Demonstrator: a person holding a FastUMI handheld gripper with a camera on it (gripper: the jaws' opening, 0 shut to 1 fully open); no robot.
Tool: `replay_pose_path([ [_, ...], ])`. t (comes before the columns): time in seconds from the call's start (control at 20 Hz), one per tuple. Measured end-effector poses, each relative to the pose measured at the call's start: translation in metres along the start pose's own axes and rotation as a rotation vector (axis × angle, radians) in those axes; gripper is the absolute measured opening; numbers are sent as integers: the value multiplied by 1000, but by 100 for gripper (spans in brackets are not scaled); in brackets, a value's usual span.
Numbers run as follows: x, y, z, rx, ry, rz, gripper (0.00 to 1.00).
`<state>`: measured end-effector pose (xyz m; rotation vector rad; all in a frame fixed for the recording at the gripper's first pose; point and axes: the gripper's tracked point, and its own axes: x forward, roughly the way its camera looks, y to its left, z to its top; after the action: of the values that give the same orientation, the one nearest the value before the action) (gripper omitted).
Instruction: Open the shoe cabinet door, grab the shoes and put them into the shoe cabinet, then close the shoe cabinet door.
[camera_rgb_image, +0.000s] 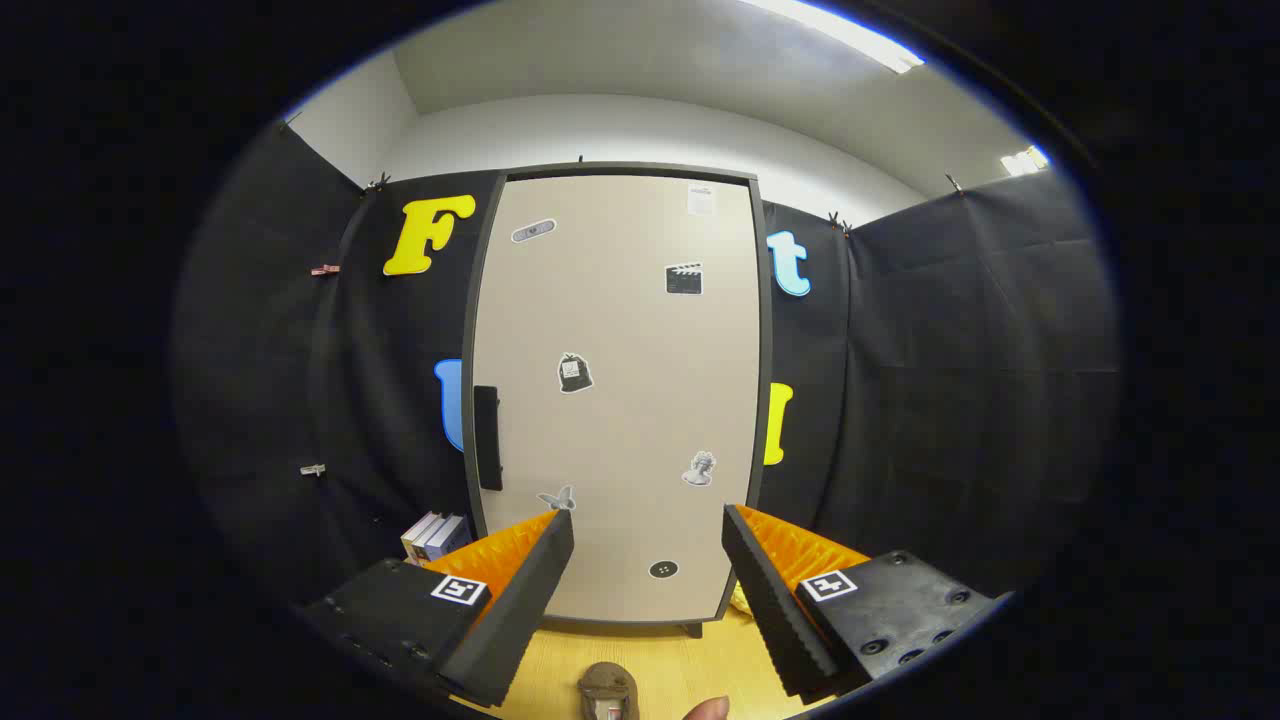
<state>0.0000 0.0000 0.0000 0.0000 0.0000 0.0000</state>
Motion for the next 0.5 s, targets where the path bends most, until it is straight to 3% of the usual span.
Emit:
replay_pose_path([
  [0.5,-8,11,-1,-12,-3,17,98],
])
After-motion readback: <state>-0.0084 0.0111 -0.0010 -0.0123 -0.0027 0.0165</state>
